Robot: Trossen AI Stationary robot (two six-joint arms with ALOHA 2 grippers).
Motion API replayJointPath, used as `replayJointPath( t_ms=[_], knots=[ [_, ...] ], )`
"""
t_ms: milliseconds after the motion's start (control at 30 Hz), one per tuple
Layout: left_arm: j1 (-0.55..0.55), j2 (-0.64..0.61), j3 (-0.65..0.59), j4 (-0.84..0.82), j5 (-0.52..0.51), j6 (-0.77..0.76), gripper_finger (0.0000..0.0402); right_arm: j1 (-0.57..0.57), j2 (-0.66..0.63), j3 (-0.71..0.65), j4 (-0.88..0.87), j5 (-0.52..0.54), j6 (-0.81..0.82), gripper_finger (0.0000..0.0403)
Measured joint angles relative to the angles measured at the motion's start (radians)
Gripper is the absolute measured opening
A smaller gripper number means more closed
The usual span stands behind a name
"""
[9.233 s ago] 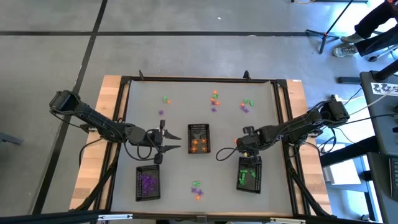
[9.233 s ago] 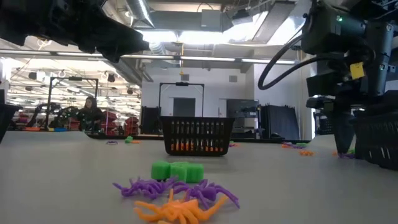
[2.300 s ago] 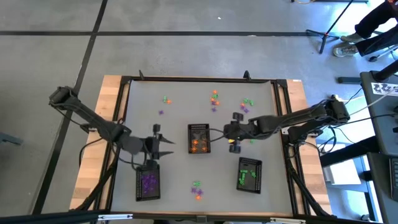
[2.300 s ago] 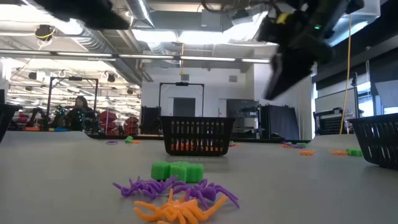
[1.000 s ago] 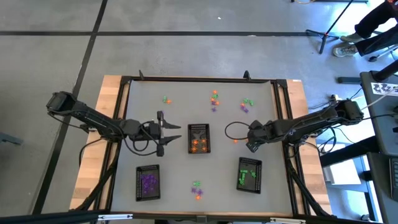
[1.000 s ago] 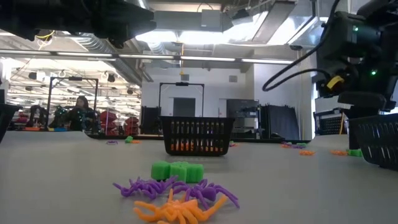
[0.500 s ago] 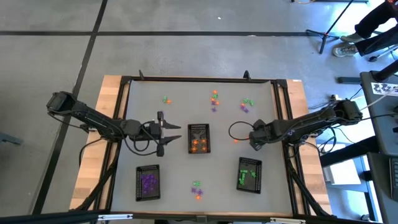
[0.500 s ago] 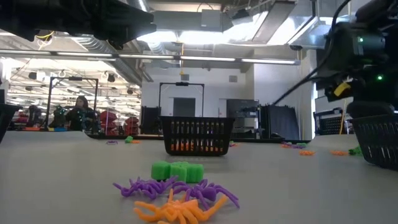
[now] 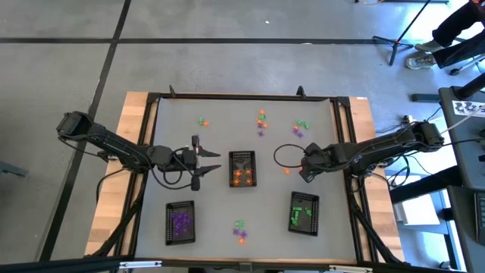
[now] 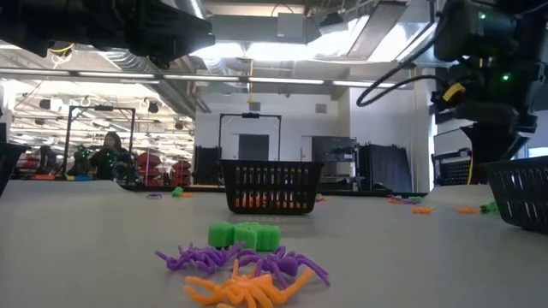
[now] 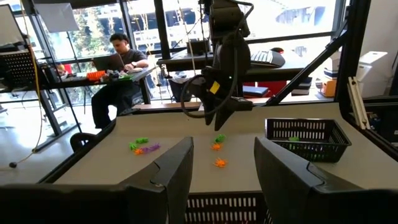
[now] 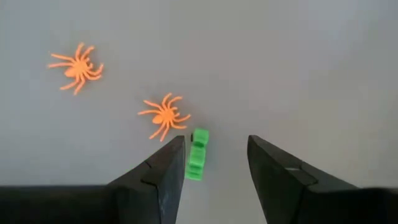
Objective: Sort Halloween decoration
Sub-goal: Put the green skeleton toy into the bottom right black bin
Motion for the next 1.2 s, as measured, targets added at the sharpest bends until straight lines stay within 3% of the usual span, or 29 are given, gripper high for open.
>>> replayJointPath(
  t_ms=[333,633,1000,1067,1200],
  knots=[
    [0.0,0.0,0.0,-0.018,0.0,-0.008,0.0162,0.001,0.084,-0.007,0.025,-0.063,0.008,0.0172],
    [0.0,0.0,0.0,-0.02,0.0,-0.018,0.0162,0.001,0.113,-0.113,0.16,-0.105,0.009,0.0168],
    [0.0,0.0,0.0,-0.02,-0.001,-0.024,0.0162,0.001,0.041,-0.09,0.142,-0.122,-0.052,0.0017],
    [0.0,0.0,0.0,-0.02,-0.001,-0.024,0.0162,0.004,0.021,-0.078,0.125,-0.133,-0.048,0.0013],
    [0.0,0.0,0.0,-0.019,-0.001,-0.024,0.0162,0.047,-0.015,-0.025,0.099,-0.131,-0.033,0.004]
  ],
)
